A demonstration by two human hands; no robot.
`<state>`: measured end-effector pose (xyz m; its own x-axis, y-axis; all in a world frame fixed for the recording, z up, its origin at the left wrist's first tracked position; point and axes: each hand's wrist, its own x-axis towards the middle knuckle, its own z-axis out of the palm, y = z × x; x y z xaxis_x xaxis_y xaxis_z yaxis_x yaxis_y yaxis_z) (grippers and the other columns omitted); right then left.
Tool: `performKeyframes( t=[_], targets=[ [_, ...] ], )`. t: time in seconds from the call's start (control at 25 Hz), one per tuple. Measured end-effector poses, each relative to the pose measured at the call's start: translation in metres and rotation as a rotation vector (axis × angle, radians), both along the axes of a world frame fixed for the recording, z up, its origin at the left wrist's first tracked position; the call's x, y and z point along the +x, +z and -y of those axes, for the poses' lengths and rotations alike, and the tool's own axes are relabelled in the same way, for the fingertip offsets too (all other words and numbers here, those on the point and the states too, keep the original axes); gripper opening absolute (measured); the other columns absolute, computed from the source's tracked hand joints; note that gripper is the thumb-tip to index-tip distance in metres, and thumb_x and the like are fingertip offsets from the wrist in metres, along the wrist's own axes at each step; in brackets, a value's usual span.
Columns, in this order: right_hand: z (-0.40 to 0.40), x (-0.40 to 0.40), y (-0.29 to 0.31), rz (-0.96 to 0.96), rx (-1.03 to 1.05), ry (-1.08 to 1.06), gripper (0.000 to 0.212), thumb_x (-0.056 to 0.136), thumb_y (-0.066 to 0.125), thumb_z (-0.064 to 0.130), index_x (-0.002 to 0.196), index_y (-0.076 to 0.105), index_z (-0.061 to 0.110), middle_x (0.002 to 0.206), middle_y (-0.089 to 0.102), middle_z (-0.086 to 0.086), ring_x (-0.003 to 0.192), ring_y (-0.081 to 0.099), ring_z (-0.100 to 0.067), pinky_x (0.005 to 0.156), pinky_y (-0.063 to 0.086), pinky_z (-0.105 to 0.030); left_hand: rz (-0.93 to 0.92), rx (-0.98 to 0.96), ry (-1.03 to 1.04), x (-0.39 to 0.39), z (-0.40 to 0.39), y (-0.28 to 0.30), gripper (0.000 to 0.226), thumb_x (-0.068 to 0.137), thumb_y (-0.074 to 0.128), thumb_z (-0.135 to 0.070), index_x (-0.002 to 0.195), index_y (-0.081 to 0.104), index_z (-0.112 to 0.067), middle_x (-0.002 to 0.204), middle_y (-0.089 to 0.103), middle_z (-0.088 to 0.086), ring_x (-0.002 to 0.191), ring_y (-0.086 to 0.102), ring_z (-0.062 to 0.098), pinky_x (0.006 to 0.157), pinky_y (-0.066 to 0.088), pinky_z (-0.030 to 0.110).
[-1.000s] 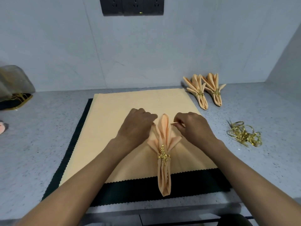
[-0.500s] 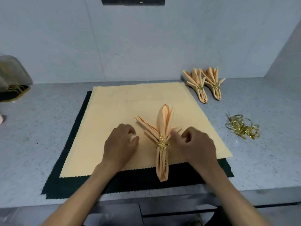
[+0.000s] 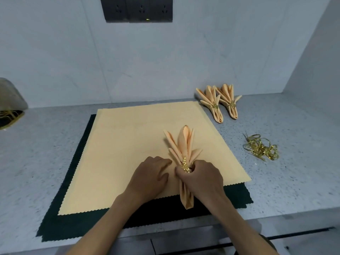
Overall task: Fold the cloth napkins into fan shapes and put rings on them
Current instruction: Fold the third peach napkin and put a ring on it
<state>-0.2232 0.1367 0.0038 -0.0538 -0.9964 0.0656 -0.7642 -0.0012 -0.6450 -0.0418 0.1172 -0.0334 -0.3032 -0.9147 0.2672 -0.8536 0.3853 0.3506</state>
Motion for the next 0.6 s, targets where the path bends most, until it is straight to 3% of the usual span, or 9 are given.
performKeyframes(
  t=[0.12, 0.24, 0.44, 0.6],
  targets=[
    [0.009, -0.019, 0.002, 0.065, -0.053, -0.059, 0.049, 0.081, 0.062, 0.057, 0.056, 0.044, 0.02, 0.049, 0.046, 0.006, 0.045, 0.042, -0.008, 0.047, 0.031, -0.025, 0.011, 0.016, 0.001, -0.014, 0.009, 0.005, 0.044, 0.082, 0.048, -0.034, 0.12, 0.066, -0.022, 0.115, 0.066, -0.006, 0.101, 0.056, 0.018, 0.087, 0.046, 0.031],
    [0.034, -0.049, 0.019, 0.011, -0.13, -0.139, 0.051, 0.08, 0.063, 0.058, 0.055, 0.04, 0.02, 0.05, 0.043, 0.007, 0.05, 0.044, -0.011, 0.049, 0.03, -0.03, 0.075, 0.006, -0.039, -0.041, 0.038, 0.01, 0.041, 0.083, 0.049, -0.032, 0.119, 0.067, -0.021, 0.117, 0.066, -0.004, 0.102, 0.057, 0.021, 0.088, 0.047, 0.035],
    [0.13, -0.136, 0.062, -0.182, -0.203, -0.269, 0.053, 0.08, 0.054, 0.069, 0.061, 0.055, 0.019, 0.059, 0.057, 0.003, 0.059, 0.056, -0.019, 0.051, 0.032, -0.028, 0.083, 0.002, -0.014, -0.114, 0.136, 0.013, 0.036, 0.09, 0.047, -0.033, 0.119, 0.065, -0.022, 0.119, 0.063, -0.002, 0.105, 0.054, 0.022, 0.089, 0.043, 0.034],
    [0.22, -0.21, 0.074, -0.247, -0.217, -0.34, 0.065, 0.081, 0.051, 0.075, 0.059, 0.055, 0.014, 0.056, 0.058, -0.001, 0.055, 0.056, -0.02, 0.049, 0.032, -0.027, 0.089, -0.108, 0.126, -0.15, 0.176, -0.003, 0.026, 0.088, 0.042, -0.032, 0.102, 0.062, -0.023, 0.103, 0.058, 0.0, 0.092, 0.052, 0.023, 0.075, 0.043, 0.038]
  ],
)
